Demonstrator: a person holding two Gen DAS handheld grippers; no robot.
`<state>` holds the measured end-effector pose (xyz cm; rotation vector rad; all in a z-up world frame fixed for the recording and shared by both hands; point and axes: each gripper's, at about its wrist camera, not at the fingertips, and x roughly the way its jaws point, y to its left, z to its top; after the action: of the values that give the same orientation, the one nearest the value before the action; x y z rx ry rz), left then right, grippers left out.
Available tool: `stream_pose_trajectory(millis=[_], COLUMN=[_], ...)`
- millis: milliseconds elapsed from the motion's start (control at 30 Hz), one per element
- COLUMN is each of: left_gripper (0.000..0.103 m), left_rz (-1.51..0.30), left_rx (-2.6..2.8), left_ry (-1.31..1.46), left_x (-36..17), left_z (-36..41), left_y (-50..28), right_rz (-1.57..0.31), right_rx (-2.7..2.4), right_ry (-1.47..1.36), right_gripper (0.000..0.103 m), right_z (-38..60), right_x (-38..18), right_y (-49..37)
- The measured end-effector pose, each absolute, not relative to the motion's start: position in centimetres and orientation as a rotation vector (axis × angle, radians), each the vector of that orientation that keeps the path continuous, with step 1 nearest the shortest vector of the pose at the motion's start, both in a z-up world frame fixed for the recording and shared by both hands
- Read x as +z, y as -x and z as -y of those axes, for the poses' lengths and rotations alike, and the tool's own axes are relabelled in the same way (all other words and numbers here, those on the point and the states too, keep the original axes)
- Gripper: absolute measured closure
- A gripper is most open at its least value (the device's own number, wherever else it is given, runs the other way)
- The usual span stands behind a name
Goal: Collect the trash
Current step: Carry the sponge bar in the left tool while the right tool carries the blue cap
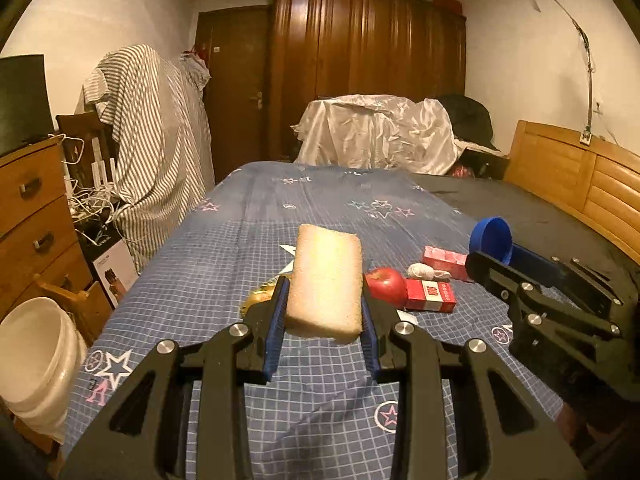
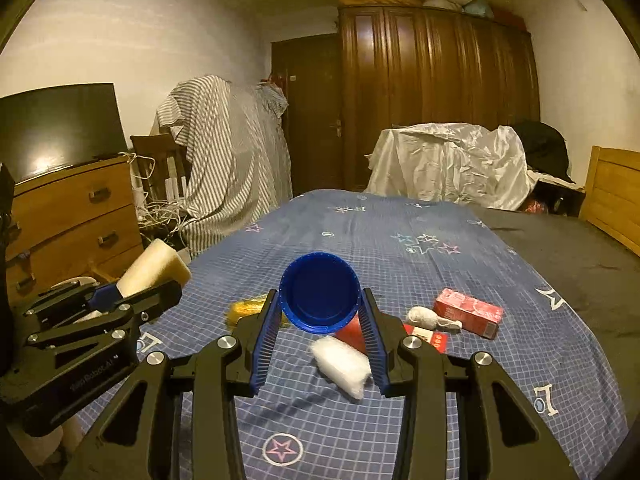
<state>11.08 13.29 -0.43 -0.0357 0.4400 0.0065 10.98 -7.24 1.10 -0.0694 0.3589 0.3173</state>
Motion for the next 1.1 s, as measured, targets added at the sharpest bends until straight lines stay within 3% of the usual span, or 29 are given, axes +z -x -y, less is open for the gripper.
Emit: stream_pose_trajectory(millis=[400,1100], left_gripper=[0.072,0.072], left_rz=[-0.416,-0.439], left_rx=[0.139,0.438], left_ry=[0.05,0.097], left_x=[2.0,3.6], left_z=[-19.9,-35.7], left_y=[-9.3,-3.8], right_rz=[-0.348,-0.405], right_rx=[0.436,0.749], right_ry=[0.104,0.189], right_gripper=[0.062,0.062], right_z=[-0.7,-24.9], right_x=[4.4,7.3], right_y=[-11.0,-11.3])
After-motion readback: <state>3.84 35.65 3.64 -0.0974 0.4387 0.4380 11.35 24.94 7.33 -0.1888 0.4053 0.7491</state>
